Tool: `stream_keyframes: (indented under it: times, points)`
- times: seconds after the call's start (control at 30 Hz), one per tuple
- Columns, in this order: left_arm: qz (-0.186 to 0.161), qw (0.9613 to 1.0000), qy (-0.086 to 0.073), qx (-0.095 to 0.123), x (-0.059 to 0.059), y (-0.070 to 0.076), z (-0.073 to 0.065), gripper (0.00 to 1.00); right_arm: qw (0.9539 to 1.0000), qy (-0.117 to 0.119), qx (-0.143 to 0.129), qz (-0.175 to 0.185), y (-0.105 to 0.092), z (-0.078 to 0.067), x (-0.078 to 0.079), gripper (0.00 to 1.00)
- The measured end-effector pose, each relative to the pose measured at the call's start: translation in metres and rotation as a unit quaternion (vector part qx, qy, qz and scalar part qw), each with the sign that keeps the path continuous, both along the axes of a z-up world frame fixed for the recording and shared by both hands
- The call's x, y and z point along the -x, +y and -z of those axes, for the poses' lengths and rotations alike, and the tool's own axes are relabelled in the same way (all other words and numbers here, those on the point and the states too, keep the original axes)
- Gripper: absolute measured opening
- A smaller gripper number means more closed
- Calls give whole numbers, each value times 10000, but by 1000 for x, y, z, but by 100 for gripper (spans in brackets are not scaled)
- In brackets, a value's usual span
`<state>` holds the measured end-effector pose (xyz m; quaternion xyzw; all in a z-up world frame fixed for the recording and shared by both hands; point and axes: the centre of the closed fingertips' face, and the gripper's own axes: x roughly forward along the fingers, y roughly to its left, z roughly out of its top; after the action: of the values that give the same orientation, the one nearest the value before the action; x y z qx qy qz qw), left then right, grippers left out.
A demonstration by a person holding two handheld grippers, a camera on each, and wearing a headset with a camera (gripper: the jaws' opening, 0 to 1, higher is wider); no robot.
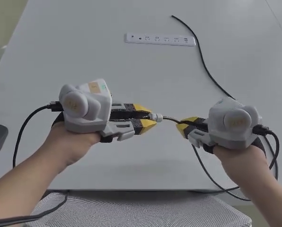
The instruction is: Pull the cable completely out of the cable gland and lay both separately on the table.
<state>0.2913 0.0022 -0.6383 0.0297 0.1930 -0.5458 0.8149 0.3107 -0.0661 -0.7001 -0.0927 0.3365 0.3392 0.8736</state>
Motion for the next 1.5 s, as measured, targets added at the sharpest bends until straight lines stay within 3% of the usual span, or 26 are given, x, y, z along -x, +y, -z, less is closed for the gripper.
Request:
stream_keyframes:
  times: [0.27,0.4,0.67,1.03,1.23,1.5]
  points:
    - [-8,10000,7,-2,0,0,1,15,9976,512,-200,417,-12,19,3,1]
    - [-7,10000,13,0,-1,0,1,15,9940,816,-302,668,-17,30,6,1]
    - [-2,10000,31,-6,1,1,3,15,9871,1206,-408,970,-22,43,10,1]
    - [-3,10000,16,-6,-1,2,2,15,9879,1174,-390,933,-21,39,12,2]
    - [-7,10000,5,-10,-4,2,1,15,9926,1002,-262,638,-20,39,11,2]
    - [45,10000,-3,-16,-3,-1,-3,15,9939,930,-192,558,-22,39,11,3]
